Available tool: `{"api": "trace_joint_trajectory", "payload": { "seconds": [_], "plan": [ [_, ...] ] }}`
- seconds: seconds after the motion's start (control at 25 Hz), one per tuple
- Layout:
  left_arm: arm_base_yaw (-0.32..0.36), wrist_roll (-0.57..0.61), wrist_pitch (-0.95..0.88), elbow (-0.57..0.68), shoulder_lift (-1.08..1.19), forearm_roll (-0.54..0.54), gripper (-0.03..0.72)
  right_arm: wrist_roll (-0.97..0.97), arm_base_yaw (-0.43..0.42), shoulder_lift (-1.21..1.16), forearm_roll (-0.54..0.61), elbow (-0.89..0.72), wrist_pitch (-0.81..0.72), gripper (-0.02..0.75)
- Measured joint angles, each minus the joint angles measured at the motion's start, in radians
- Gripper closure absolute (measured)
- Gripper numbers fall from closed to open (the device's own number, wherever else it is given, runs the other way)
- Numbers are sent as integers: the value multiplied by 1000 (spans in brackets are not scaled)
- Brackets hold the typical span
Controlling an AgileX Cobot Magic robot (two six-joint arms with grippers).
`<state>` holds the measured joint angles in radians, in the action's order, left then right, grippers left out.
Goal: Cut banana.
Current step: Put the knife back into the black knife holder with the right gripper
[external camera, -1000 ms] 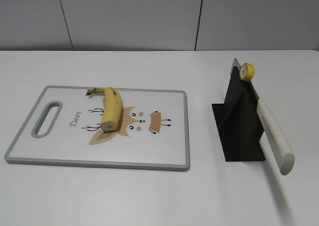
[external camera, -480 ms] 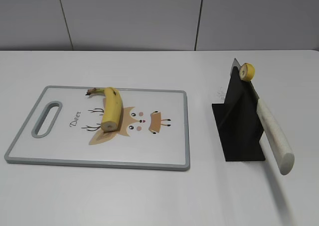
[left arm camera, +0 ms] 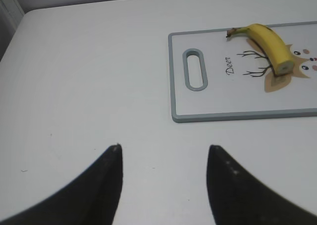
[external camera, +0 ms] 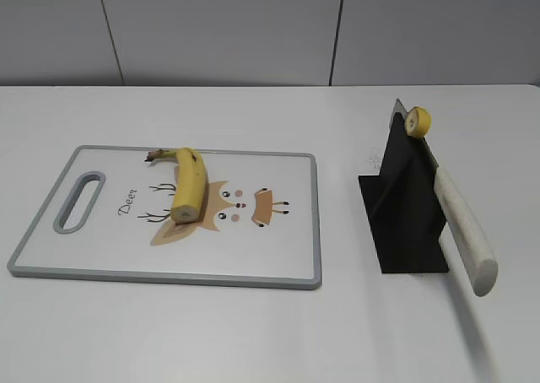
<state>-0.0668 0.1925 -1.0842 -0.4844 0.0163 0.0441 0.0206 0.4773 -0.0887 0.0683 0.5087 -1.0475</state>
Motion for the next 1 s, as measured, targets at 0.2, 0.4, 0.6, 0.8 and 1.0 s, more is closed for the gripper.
{"api": "trace_joint_trajectory", "payload": {
  "seconds": [0.2, 0.4, 0.6, 0.8, 1.0],
  "plan": [
    [0, 0, 0, 0, 0, 0, 168, 0, 0, 65, 1, 0, 0, 163],
    [0, 0, 0, 0, 0, 1, 168, 0, 0, 95, 1, 0, 0, 163],
    [0, 0, 0, 0, 0, 2, 168, 0, -1, 95, 1, 0, 0, 163],
    [0, 0, 0, 0, 0, 2, 168, 0, -55, 95, 1, 0, 0, 163],
    [0, 0, 0, 0, 0, 2, 168, 0, -188, 95, 2, 0, 0, 163]
  ]
}}
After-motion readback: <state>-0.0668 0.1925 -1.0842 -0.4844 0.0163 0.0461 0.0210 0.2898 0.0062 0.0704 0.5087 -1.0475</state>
